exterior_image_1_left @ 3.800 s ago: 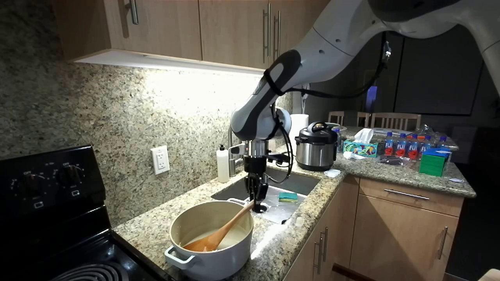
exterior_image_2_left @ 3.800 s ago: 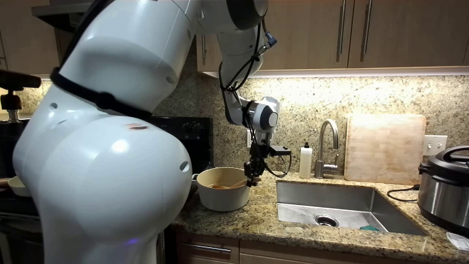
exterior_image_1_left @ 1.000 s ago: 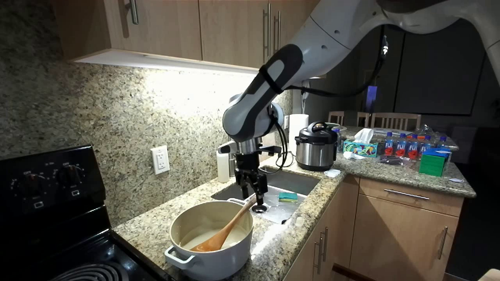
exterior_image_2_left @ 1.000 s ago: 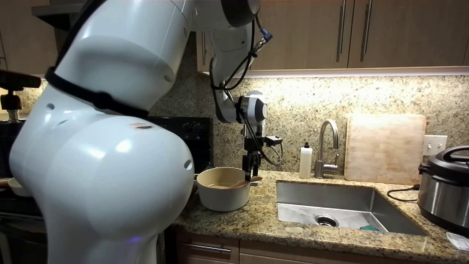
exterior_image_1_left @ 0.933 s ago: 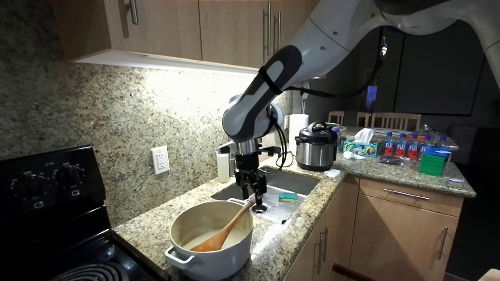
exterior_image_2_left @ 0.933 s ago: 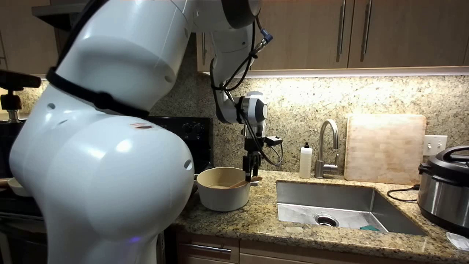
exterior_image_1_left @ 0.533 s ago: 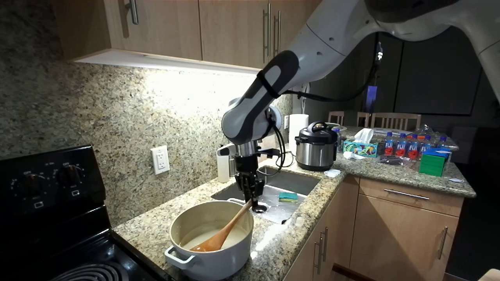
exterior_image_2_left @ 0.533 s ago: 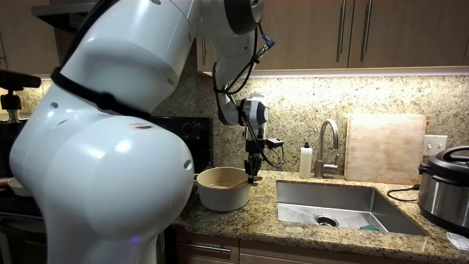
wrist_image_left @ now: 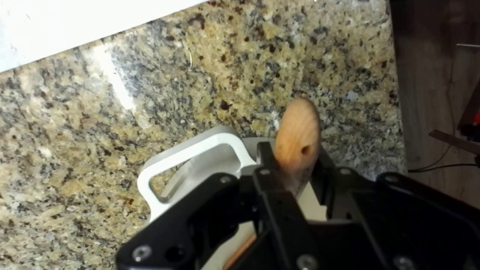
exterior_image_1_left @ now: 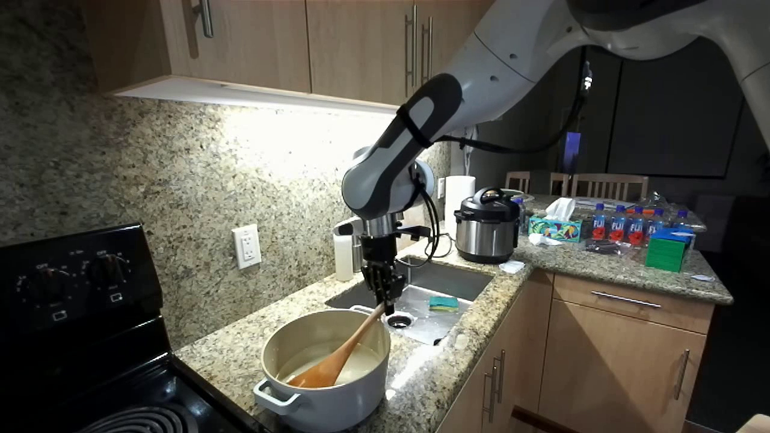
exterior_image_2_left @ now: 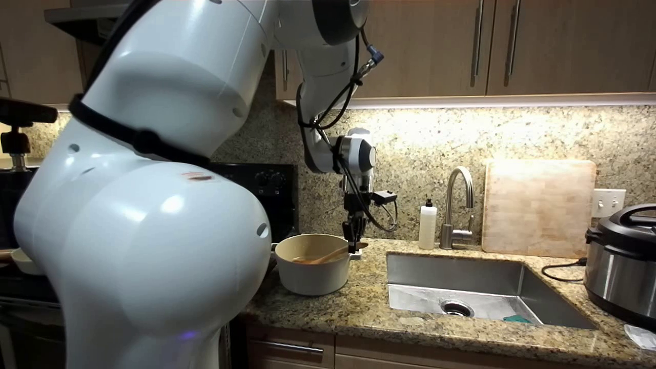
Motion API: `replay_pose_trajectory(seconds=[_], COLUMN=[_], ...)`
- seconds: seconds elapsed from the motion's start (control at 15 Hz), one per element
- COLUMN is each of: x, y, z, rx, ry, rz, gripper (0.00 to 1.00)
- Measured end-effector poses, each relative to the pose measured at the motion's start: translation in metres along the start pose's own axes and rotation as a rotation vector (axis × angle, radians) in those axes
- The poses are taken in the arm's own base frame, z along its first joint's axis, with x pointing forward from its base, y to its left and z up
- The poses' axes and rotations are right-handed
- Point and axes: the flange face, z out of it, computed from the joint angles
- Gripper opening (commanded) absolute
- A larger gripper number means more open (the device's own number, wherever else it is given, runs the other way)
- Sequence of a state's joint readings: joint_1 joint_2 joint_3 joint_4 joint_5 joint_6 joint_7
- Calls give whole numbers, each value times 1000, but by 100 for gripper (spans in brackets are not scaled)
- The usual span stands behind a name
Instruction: Pick up the cooking stick and stir in the pot
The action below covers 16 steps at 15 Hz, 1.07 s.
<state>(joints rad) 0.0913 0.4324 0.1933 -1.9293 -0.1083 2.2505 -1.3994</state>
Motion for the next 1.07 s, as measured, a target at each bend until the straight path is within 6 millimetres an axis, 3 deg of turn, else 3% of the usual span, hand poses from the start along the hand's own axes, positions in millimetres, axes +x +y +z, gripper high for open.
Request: replay_pose_trajectory(seconds=[0.4, 0.6, 0.87, 1.07], x=[5, 10, 21, 21], y=[-11, -14, -18, -24], z=[-31, -36, -43, -62], rx=[-79, -74, -70, -94], ry=[-10, -65, -217, -284], rz=[-15, -8, 80, 186], gripper=[7, 7, 7, 7])
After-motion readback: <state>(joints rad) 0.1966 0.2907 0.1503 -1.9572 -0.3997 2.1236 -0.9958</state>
